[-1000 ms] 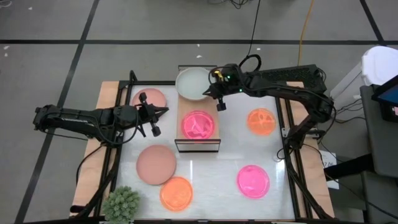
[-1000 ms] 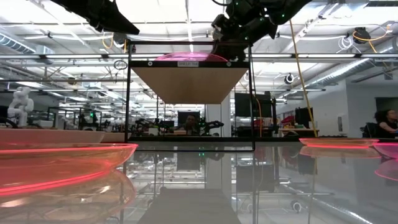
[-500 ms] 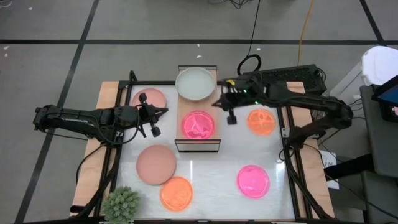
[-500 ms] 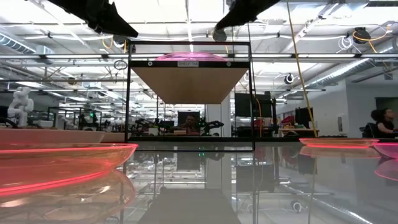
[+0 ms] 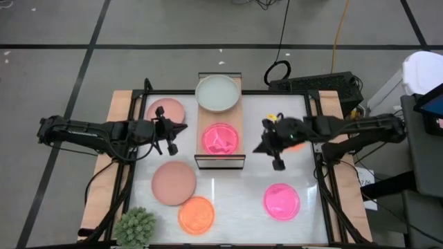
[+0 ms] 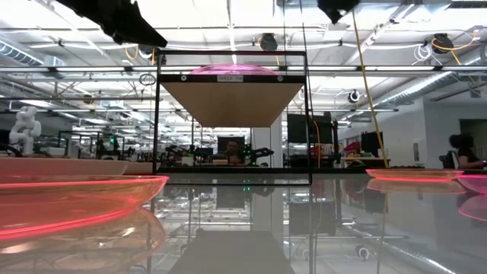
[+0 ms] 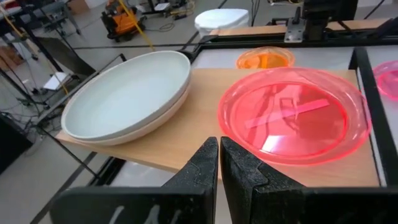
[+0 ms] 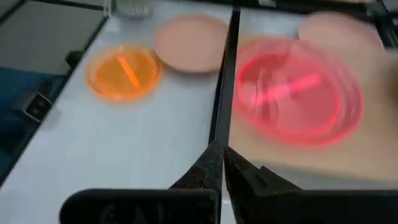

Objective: Place and stack plates onto a shelf
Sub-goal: Stack the top orange plate on top of the pink plate on the shelf

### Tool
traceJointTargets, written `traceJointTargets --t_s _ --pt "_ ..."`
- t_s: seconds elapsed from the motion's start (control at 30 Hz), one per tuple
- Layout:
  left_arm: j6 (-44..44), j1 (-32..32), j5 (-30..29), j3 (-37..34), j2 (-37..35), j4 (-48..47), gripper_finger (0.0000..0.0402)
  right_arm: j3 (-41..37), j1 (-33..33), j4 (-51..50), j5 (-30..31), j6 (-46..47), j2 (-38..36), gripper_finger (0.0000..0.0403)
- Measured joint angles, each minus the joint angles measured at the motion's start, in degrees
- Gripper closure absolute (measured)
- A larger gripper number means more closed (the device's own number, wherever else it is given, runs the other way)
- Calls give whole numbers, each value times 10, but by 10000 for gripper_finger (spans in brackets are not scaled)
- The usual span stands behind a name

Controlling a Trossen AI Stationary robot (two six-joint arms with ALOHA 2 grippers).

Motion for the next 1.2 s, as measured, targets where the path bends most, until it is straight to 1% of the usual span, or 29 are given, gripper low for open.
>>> traceJointTargets --t_s 0.17,0.33,0.4,0.57,0.73,0.9,1.07,1.2 --pt "-34 -17 0 0 0 -25 378 -79 38 5 64 77 -45 403" --pt "-74 -47 0 0 15 -76 378 -133 64 6 115 144 -75 403" --pt "-82 -59 0 0 23 -76 378 -148 70 1 135 168 -80 403" --pt "-98 -94 0 0 42 -78 378 -159 75 -43 212 224 -74 403" --pt "-131 -135 0 0 64 -82 378 -178 74 -64 217 245 -67 403" --pt "-159 -168 -1 0 88 -78 378 -218 74 -66 225 277 -67 403" --pt "-182 -187 -2 0 118 -76 378 -255 74 -66 226 318 -67 403" --pt "-195 -196 -2 0 140 -79 378 -278 74 -61 240 341 -67 403"
